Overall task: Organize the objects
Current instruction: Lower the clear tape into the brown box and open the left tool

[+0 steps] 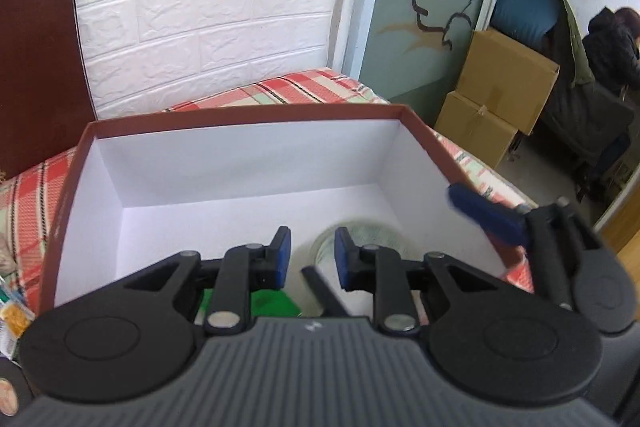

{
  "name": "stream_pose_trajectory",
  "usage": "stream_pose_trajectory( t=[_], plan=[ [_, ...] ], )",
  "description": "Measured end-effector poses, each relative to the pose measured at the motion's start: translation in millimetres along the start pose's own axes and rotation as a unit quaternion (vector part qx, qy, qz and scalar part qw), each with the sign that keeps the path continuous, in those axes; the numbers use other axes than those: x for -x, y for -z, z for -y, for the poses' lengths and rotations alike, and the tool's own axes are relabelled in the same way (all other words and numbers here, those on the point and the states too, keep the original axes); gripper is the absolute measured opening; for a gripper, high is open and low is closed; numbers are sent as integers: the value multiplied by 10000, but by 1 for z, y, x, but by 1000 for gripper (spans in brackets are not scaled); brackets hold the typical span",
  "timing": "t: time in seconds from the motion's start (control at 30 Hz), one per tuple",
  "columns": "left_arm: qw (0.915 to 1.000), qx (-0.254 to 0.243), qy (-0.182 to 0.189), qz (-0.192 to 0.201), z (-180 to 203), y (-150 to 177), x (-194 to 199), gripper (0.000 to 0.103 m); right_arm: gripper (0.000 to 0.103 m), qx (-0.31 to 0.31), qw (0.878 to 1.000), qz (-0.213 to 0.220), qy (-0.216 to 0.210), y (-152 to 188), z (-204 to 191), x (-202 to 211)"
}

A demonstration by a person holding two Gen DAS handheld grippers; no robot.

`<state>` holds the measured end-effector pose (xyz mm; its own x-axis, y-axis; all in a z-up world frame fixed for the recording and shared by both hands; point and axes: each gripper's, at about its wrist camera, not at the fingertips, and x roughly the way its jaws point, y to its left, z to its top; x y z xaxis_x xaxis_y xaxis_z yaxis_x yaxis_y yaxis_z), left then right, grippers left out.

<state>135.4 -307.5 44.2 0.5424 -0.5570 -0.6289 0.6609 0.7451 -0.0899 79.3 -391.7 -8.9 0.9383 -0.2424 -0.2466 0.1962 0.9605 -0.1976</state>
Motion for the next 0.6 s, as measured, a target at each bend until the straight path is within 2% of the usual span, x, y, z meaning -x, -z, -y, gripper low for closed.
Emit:
stream_pose_trajectory(
  t=[0.13, 0.27, 0.37, 0.47, 0.6],
  plan=[
    [9997, -124, -4, 200, 0, 5, 28, 29, 87, -288, 9992, 246, 83, 3, -10, 25],
    [9988, -163, 44, 470, -8, 25, 65, 33, 87, -576, 9975, 365, 169, 9, -34, 50],
    [9992, -50, 69, 382, -23, 49, 84, 35, 87, -1106, 9938, 92, 45, 19, -38, 84],
    [9998, 7, 7, 180, -43, 76, 97, 35, 87, -1505, 9877, -369, -206, 23, -58, 94],
    [9995, 78, -319, 14, -76, 114, 115, 37, 87, -1328, 9876, -728, -412, 36, -101, 112]
  ],
)
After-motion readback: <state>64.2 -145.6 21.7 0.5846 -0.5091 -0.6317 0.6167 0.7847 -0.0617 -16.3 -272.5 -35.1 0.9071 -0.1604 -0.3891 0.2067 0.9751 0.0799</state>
